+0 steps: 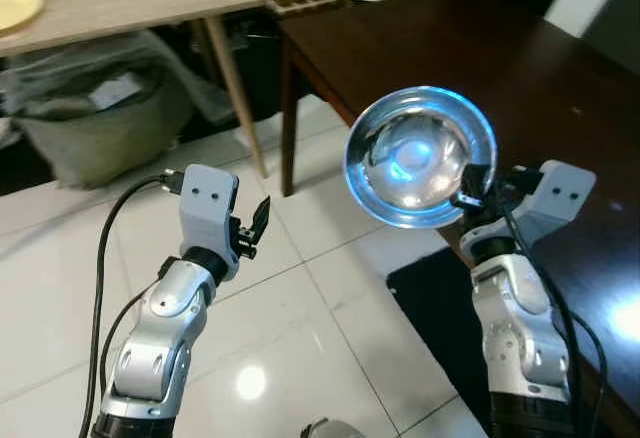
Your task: Setting the table
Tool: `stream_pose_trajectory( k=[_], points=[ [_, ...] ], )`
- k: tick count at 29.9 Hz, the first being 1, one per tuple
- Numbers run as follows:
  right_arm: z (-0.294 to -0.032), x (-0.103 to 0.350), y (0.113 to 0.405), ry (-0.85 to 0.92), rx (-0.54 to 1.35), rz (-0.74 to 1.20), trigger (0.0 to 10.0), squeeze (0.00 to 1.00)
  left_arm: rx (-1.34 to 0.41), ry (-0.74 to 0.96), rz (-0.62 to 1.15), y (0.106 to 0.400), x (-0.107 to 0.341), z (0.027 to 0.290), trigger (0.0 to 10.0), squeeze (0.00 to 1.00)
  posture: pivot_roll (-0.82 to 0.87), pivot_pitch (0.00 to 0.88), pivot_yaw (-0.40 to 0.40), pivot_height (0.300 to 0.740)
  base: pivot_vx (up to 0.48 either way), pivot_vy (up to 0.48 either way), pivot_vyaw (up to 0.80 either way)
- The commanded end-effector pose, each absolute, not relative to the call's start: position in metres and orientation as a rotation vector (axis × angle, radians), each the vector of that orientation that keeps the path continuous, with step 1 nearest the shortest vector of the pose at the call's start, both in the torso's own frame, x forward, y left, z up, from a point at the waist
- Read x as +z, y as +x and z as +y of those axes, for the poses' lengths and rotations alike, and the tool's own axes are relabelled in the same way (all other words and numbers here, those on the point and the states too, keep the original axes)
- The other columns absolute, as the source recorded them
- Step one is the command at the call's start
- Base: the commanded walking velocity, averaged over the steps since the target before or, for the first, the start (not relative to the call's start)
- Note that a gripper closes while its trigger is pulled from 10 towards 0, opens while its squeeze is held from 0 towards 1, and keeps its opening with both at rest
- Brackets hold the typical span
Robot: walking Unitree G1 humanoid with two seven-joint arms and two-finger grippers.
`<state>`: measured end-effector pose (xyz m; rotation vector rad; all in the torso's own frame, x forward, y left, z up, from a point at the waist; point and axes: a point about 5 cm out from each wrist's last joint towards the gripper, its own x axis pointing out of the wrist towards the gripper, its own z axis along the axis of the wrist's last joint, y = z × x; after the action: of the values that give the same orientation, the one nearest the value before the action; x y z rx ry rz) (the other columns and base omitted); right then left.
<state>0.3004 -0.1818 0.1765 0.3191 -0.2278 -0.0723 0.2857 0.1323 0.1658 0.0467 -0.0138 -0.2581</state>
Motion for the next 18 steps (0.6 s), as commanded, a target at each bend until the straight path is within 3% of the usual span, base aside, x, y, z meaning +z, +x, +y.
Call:
stream_pose_trajectory(
  k=[1, 18],
  points=[
    [-0.1819, 0.1787, 0.3004, 0.331, -0.066, -0.239, 10.0, 0.00, -0.259, 0.047, 0.015, 0.2853, 0.1593, 0.1334, 10.0, 0.00, -0.11, 0.011, 0.033, 0.740, 0.000, 0.000, -0.80],
    [-0.1821, 0.1803, 0.3010, 0.335, -0.065, -0.245, 10.0, 0.00, -0.275, 0.063, -0.031, 0.2913, 0.1686, 0.1374, 10.0, 0.00, -0.12, 0.008, 0.037, 0.740, 0.000, 0.000, -0.80]
  ],
)
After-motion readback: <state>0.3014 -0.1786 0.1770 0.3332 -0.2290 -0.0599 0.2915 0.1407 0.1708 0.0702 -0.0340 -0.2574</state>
